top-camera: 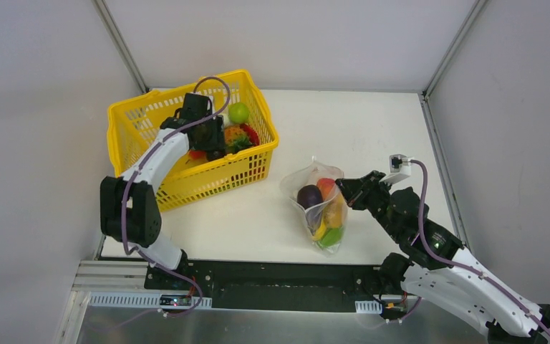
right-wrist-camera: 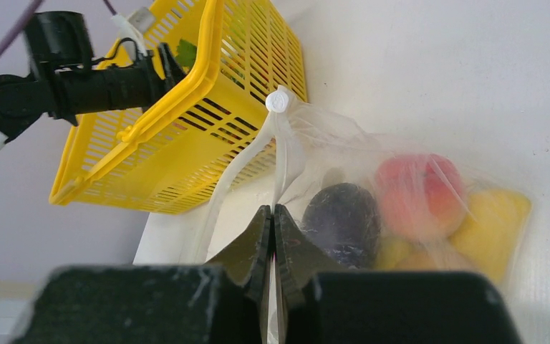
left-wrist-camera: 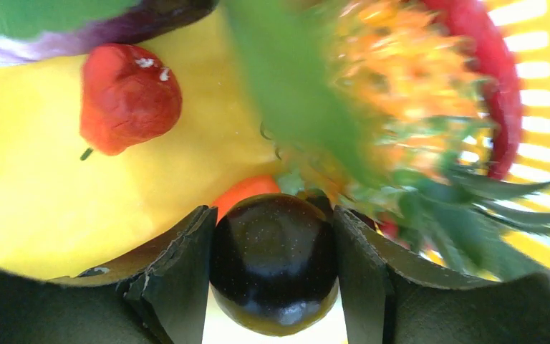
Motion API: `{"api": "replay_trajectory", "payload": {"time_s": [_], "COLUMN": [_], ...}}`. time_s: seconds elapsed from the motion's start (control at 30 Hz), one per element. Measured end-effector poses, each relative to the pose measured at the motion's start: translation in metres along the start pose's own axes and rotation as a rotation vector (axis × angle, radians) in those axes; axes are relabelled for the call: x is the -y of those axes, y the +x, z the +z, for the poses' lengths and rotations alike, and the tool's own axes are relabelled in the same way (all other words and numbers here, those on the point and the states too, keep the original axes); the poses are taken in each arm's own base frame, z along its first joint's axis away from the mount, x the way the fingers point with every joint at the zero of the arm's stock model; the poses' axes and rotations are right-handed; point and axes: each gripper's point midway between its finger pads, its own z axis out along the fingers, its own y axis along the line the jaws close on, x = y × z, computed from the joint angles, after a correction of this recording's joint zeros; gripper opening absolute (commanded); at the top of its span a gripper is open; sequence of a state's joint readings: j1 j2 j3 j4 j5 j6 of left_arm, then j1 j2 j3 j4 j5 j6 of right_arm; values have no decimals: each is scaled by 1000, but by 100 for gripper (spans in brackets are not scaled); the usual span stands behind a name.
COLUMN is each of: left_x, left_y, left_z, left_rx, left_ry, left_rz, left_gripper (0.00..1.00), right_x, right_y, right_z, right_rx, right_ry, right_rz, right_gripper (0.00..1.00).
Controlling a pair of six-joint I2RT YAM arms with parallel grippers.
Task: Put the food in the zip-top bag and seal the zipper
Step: Pick up the fake fruit from the bin, then place the fake fruit in the zipper food storage bag.
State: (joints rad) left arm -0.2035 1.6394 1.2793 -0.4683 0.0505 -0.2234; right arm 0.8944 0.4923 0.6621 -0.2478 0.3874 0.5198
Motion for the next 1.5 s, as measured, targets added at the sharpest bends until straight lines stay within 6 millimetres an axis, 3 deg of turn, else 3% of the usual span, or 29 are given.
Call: {"api": "replay_trajectory", "payload": {"time_s": [0.2, 0.33, 0.67, 0.93, 1.13, 1.37, 1.5], "left_x": [-2, -7, -15, -9, 23, 95, 124], "left_y": [-30, -34, -20, -23, -34, -26, -20], "left_z": [-74, -111, -140, -180, -208, -237, -246], "left_rx": [210, 296, 327, 426, 472, 474, 469], "left_ry": [-2, -14, -34, 21, 184, 458, 557], "left_rz": [-17, -25, -37, -82, -111, -65, -53], "left_gripper": [0, 1, 0, 0, 0, 0, 0], "right_x": [0, -1, -8, -14, -20, -23, -24], "right_y": [1, 2, 5, 8, 15, 19, 20], "right_z": [0, 1, 2, 3, 7, 7, 6], "right_rx": [-4, -12, -38, -70, -110, -129, -136], "right_ry": [-1, -3, -18, -35, -44, -55, -61], "right_rz": [4, 10, 15, 14, 15, 27, 34], "right_gripper": [4, 3, 3, 1, 0, 0, 0]}}
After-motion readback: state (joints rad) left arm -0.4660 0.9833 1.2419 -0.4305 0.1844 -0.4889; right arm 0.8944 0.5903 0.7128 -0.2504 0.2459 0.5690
